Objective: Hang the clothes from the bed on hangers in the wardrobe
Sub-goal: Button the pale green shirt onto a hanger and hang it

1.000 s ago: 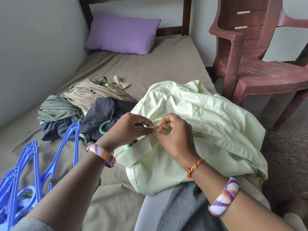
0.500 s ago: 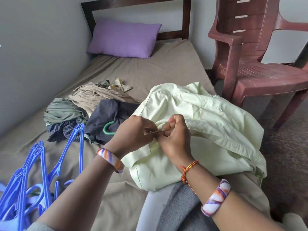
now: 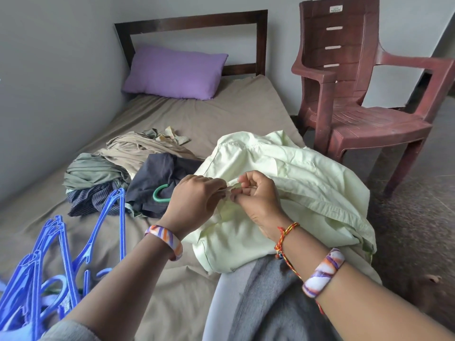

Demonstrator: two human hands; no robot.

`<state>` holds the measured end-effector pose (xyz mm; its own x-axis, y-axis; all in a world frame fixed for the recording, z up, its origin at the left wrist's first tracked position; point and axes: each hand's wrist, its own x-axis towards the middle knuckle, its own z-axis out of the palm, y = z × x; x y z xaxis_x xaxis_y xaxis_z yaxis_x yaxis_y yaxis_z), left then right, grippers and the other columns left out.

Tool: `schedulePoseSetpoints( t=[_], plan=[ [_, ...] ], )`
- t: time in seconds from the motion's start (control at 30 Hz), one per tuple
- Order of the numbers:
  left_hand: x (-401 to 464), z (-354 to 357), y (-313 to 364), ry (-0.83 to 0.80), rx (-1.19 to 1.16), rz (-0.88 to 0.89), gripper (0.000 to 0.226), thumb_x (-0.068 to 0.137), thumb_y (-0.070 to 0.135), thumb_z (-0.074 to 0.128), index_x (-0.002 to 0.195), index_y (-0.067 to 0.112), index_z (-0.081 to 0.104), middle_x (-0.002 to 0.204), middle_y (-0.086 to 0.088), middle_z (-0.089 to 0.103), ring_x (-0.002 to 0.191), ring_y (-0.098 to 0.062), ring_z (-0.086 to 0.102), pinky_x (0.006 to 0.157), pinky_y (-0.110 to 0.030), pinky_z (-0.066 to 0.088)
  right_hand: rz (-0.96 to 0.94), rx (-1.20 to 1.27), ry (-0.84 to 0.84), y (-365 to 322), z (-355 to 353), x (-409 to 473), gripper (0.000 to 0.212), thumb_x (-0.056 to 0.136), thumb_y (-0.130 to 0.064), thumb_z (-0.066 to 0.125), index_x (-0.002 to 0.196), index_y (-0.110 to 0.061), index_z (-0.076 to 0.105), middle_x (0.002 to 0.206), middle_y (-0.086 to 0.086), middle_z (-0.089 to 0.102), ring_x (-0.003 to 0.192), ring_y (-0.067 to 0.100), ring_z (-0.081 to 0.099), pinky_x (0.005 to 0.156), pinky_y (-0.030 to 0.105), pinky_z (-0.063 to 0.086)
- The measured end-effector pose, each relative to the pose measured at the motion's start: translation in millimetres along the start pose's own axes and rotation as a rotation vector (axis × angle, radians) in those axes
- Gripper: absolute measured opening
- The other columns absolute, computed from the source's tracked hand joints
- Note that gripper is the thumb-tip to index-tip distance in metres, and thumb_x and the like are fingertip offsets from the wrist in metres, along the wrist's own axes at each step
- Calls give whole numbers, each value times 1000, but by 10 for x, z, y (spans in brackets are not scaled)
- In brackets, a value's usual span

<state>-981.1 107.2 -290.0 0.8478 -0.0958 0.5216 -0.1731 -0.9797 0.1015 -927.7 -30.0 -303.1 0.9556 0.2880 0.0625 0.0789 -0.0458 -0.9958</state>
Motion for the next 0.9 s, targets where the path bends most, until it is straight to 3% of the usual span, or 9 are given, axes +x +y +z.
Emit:
schedulePoseSetpoints(
  t=[0.1, 0.17, 0.27, 0.37, 0.47, 0.53, 0.67, 0.8, 0.9],
  plan=[
    [5, -16, -51, -5, -43, 18, 13, 81, 21, 60, 85, 11, 67, 65, -3, 64, 60, -28, 61, 62, -32, 48, -179, -230, -29, -100, -7, -17, 31, 72, 2, 71, 89, -24, 64, 86, -6, 53, 68, 7, 54, 82, 28, 51],
    [12, -21, -84, -24, -11, 60, 22, 85, 26, 52, 89, 10, 65, 70, -3, 65, 64, -28, 61, 65, -34, 49, -373, -428, -51, -176, -6, -31, 37, 74, 0, 70, 105, -19, 69, 101, -2, 57, 82, 3, 52, 84, 15, 42],
    [0, -35, -142, -21, 14, 89, 31, 88, 31, 44, 96, 7, 64, 76, -5, 66, 69, -28, 63, 69, -34, 49, -496, -617, -135, -248, -1, -21, 37, 79, -7, 69, 114, -19, 68, 108, 2, 68, 101, 17, 56, 92, 26, 44],
    [-31, -76, -137, 28, -20, 63, 29, 87, 32, 46, 91, 8, 63, 72, -4, 65, 65, -27, 61, 65, -30, 44, -369, -570, -148, -310, -20, 17, 29, 80, -14, 72, 108, -20, 71, 99, -1, 73, 79, -1, 58, 79, 18, 45],
    [-37, -95, -94, 92, -28, 45, 29, 87, 31, 46, 85, 8, 63, 67, -4, 64, 60, -27, 60, 63, -29, 45, -311, -536, -158, -320, -36, 45, 20, 81, -18, 72, 101, -20, 74, 84, -12, 68, 55, -15, 48, 60, 7, 34],
    [-35, -90, -79, 99, -20, -5, 30, 86, 33, 49, 79, 8, 65, 61, -5, 62, 56, -28, 60, 58, -29, 43, -301, -524, -164, -306, -30, 43, 17, 83, -17, 70, 99, -19, 75, 72, -14, 62, 50, -18, 46, 56, 8, 31],
    [-10, -105, -75, 54, 5, -76, 29, 84, 31, 55, 66, 10, 62, 52, -6, 57, 51, -30, 55, 52, -26, 30, -274, -522, -150, -255, -1, 72, 14, 86, -16, 67, 96, -19, 74, 66, -17, 60, 49, -6, 42, 59, 15, 36],
    [29, -171, -68, 32, -117, -77, 25, 85, 31, 56, 72, 11, 67, 55, -2, 59, 51, -21, 54, 46, -30, 38, -255, -472, -181, -222, -16, 108, 12, 87, -14, 65, 94, -19, 73, 89, -5, 71, 70, 0, 56, 77, 25, 49],
    [16, -157, -44, 72, -130, -74, 19, 85, 24, 57, 79, 11, 69, 60, -2, 63, 54, -21, 57, 50, -33, 45, -222, -401, -207, -177, -39, 160, 8, 85, -19, 68, 91, -21, 73, 91, -4, 73, 86, 13, 66, 86, 36, 52]
  ],
)
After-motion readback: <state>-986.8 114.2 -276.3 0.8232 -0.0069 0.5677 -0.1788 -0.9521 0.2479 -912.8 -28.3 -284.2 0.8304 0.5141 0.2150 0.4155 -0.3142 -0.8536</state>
